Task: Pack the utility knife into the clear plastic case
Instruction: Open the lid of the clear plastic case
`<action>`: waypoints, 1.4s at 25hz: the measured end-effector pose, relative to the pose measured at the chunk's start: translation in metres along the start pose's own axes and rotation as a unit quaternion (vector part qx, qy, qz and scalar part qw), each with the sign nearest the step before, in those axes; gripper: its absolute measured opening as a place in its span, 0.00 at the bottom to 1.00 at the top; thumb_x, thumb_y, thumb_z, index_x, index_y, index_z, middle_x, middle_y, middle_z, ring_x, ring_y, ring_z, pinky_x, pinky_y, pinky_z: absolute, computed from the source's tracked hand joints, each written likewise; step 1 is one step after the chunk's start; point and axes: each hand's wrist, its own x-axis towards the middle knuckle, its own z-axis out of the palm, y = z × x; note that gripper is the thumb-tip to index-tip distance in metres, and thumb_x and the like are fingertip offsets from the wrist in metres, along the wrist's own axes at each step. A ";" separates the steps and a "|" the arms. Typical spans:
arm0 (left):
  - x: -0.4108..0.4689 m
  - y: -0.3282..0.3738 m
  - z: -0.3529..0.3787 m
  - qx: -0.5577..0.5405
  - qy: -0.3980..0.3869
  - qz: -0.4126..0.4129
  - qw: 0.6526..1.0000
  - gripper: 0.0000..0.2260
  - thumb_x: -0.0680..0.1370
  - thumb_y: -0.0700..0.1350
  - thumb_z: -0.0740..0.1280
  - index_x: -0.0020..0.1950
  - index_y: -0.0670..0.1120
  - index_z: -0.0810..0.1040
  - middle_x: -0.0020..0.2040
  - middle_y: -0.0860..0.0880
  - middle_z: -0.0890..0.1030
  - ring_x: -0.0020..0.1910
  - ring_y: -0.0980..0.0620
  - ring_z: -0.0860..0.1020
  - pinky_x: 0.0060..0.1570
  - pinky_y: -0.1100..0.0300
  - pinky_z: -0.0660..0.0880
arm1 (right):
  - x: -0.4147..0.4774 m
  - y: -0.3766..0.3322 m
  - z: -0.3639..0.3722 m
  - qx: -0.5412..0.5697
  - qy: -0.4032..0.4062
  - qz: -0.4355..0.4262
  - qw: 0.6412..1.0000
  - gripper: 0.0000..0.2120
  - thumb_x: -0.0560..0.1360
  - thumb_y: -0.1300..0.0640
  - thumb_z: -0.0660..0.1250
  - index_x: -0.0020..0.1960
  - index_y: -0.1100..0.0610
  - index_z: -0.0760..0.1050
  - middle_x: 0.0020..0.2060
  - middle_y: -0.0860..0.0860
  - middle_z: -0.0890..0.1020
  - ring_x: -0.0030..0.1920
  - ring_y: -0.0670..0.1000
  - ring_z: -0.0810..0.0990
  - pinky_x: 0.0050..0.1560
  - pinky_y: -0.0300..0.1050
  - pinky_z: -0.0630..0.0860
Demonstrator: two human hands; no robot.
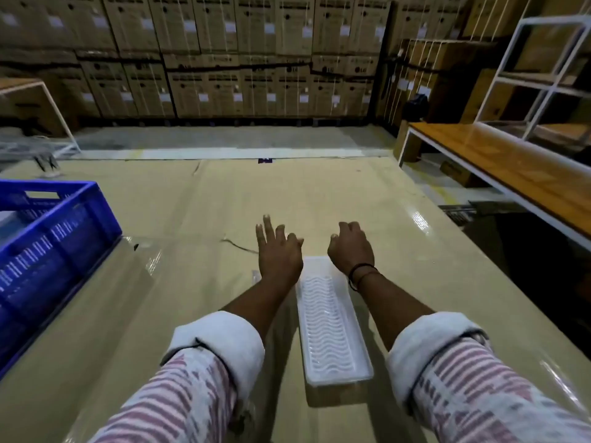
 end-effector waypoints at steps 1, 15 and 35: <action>-0.001 0.002 0.007 0.007 -0.018 -0.036 0.999 0.23 0.88 0.50 0.51 0.71 0.43 0.80 0.76 0.37 0.76 0.84 0.29 0.55 0.83 0.34 0.47 | 0.000 0.001 0.006 0.029 -0.021 0.038 0.999 0.18 0.80 0.55 0.60 0.66 0.62 0.72 0.65 0.61 0.74 0.63 0.65 0.75 0.60 0.57 0.74; -0.008 0.034 0.042 -0.117 -0.021 -0.205 0.972 0.20 0.88 0.52 0.54 0.64 0.41 0.80 0.62 0.40 0.85 0.63 0.38 0.81 0.60 0.45 0.74 | -0.004 0.027 0.064 0.088 -0.012 0.131 0.987 0.20 0.82 0.50 0.56 0.57 0.65 0.75 0.55 0.63 0.79 0.55 0.64 0.79 0.52 0.53 0.75; 0.006 0.037 0.041 -0.333 -0.105 -0.330 0.877 0.19 0.87 0.52 0.55 0.70 0.41 0.75 0.70 0.40 0.80 0.72 0.38 0.73 0.70 0.42 0.70 | 0.000 0.030 0.068 0.034 -0.022 0.116 0.992 0.20 0.82 0.48 0.55 0.60 0.65 0.73 0.57 0.62 0.79 0.58 0.64 0.78 0.55 0.56 0.75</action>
